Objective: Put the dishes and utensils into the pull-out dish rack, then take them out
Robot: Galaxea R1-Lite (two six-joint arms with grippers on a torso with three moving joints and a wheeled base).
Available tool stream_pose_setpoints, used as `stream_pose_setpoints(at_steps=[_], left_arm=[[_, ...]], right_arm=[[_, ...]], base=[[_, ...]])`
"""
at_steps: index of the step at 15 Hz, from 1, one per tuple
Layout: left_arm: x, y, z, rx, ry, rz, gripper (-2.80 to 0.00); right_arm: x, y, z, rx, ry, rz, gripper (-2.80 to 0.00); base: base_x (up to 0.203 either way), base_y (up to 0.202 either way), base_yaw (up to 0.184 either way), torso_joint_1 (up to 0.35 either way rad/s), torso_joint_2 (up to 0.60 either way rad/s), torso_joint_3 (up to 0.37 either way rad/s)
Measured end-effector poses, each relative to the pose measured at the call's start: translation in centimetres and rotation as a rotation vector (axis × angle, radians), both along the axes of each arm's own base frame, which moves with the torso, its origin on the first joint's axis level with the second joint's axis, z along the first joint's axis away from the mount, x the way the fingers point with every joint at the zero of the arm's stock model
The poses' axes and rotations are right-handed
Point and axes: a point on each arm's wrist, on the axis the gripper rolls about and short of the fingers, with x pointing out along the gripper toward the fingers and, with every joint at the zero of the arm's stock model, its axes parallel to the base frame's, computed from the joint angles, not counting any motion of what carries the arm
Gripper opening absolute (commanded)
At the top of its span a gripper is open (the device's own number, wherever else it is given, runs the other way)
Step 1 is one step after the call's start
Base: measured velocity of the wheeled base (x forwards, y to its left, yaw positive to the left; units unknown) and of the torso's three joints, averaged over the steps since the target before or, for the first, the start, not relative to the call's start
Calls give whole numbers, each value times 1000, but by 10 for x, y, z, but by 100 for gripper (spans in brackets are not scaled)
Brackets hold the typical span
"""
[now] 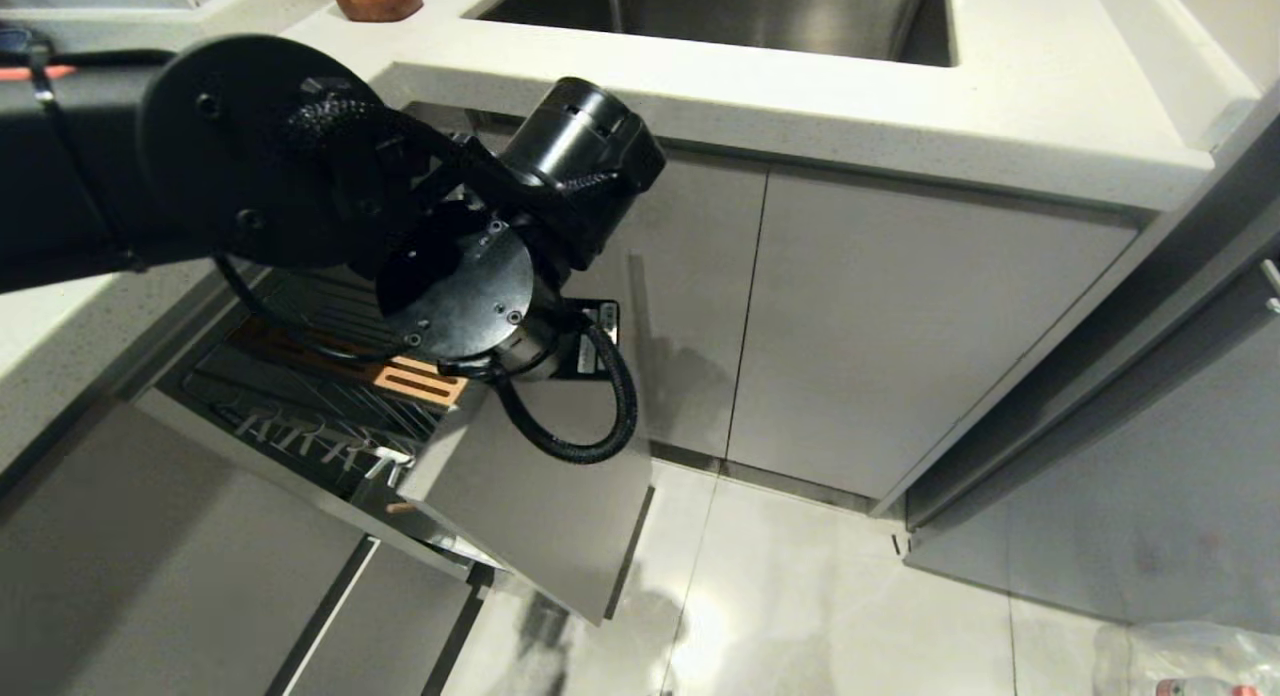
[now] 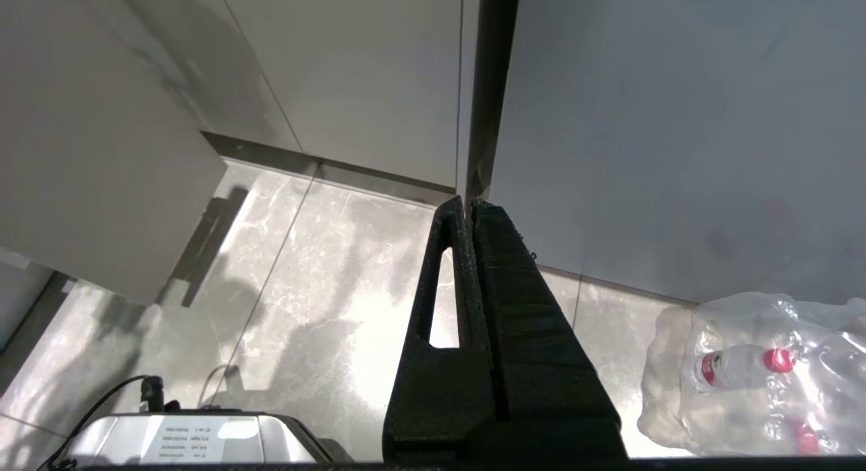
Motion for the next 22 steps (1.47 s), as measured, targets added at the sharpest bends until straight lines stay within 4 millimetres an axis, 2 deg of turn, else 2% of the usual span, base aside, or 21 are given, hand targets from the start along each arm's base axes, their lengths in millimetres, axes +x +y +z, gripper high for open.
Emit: stream_pose_setpoints(at_steps=[6, 15, 17, 22], left_arm=[[15, 42, 1, 113, -21, 157, -280], [32, 133, 14, 239, 17, 369, -280], [29, 135, 16, 220, 16, 357, -280], [14, 112, 14, 156, 28, 228, -280]], right_arm=[[0, 0, 0, 0, 0, 0, -280], [0, 0, 0, 0, 0, 0, -280], [0, 0, 0, 0, 0, 0, -280], [0, 0, 0, 0, 0, 0, -280]], base=[[0, 0, 0, 0, 0, 0], [0, 0, 0, 0, 0, 0], [0, 0, 0, 0, 0, 0], [0, 0, 0, 0, 0, 0]])
